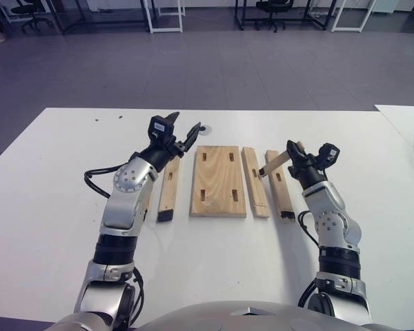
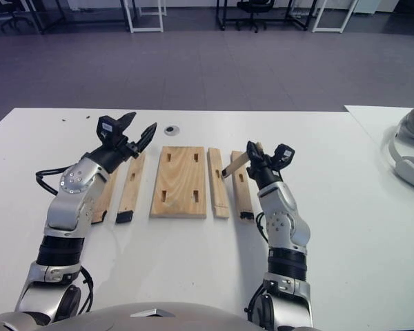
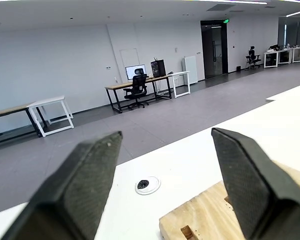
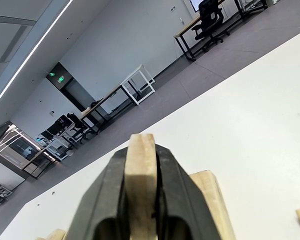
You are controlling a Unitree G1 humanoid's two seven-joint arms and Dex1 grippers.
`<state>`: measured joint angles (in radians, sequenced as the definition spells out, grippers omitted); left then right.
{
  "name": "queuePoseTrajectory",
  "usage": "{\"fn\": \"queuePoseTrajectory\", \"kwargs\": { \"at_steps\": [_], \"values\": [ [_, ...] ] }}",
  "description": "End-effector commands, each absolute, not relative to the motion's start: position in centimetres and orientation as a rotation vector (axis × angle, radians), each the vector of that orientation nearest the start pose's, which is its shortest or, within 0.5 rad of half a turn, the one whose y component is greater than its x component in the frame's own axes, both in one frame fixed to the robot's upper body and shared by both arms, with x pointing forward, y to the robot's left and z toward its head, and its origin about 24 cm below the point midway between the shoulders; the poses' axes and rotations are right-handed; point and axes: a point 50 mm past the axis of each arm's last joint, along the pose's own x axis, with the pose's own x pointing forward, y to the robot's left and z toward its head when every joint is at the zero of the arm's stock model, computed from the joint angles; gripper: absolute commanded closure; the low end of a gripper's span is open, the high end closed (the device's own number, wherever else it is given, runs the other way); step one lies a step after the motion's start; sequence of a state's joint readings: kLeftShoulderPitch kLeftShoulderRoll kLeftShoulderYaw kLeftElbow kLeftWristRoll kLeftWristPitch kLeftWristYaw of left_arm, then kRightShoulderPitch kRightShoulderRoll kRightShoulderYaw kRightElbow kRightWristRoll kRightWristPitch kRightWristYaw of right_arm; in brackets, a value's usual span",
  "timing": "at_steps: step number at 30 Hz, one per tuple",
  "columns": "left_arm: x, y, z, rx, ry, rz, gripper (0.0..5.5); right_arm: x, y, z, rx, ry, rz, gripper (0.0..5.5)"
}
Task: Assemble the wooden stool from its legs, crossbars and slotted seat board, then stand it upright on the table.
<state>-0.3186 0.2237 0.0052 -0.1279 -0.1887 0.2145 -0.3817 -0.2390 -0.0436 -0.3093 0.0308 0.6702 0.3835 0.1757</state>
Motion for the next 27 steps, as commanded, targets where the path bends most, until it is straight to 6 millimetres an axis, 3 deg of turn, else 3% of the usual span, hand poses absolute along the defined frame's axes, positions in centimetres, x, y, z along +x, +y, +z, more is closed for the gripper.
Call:
{"fn": "queuePoseTrajectory", "kwargs": {
  "at_steps": [1,10,15,20,27],
  "values": [
    [29.7,15.2,12.8,0.037,-0.153,-0.429,2.23,29.9,-18.0,7.8,0.710,0.010,0.153,5.08],
    [29.4,15.2,11.6,0.018,-0.121,-0.414,2.23,30.6,-16.9,7.0,0.680,0.021,0.150,5.08],
    [29.4,15.3,11.5,0.022,-0.116,-0.416,2.23,29.4,-16.5,5.8,0.438,0.081,0.176,5.08],
    [29.3,15.3,11.3,0.026,-0.110,-0.415,2.23,28.5,-16.0,5.5,0.439,0.088,0.168,5.08],
    [29.3,15.1,11.2,0.024,-0.110,-0.410,2.23,29.3,-15.9,8.2,0.522,-0.026,0.190,5.08]
  ]
}}
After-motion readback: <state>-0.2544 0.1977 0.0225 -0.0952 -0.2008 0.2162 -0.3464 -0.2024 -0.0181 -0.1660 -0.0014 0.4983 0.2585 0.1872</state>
